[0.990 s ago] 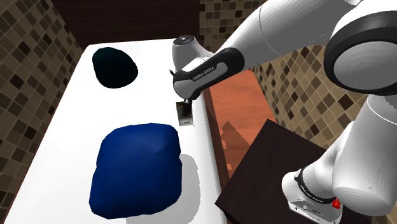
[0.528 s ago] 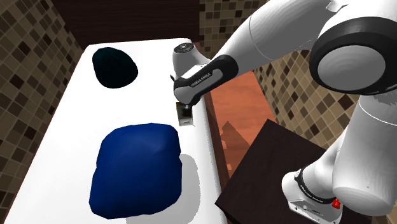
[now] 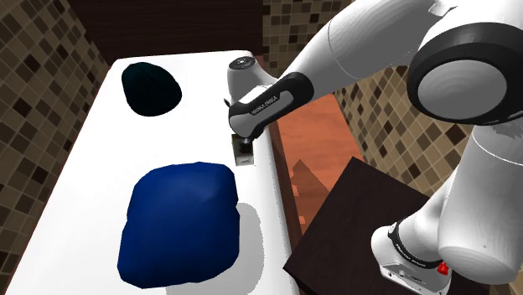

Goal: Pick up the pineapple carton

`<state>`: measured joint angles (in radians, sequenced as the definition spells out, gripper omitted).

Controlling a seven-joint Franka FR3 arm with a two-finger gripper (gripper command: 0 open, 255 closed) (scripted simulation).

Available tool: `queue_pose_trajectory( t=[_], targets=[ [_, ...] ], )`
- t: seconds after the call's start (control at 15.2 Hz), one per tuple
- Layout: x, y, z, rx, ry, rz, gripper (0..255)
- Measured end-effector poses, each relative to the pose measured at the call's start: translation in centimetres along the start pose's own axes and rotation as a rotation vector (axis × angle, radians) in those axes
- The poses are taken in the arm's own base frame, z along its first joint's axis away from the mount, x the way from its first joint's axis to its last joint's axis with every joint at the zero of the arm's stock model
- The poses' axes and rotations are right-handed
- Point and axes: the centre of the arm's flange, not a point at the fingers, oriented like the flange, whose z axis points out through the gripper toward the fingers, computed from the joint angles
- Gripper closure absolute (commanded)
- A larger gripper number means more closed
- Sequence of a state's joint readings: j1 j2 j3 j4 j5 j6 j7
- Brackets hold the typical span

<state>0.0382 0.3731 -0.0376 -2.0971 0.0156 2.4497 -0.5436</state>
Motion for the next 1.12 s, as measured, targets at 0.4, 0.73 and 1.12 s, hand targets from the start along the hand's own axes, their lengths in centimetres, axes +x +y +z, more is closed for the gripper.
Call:
queue_pose_trajectory(
  t=[0.4, 0.73, 1.12],
  targets=[
    [-0.2, 0.1, -2.0, 0.001, -0.002, 0.001, 255],
    [-0.2, 0.0, -4.7, 0.001, -0.002, 0.001, 255],
    [-0.3, 0.0, -7.7, 0.001, -0.002, 0.001, 255]
  ],
)
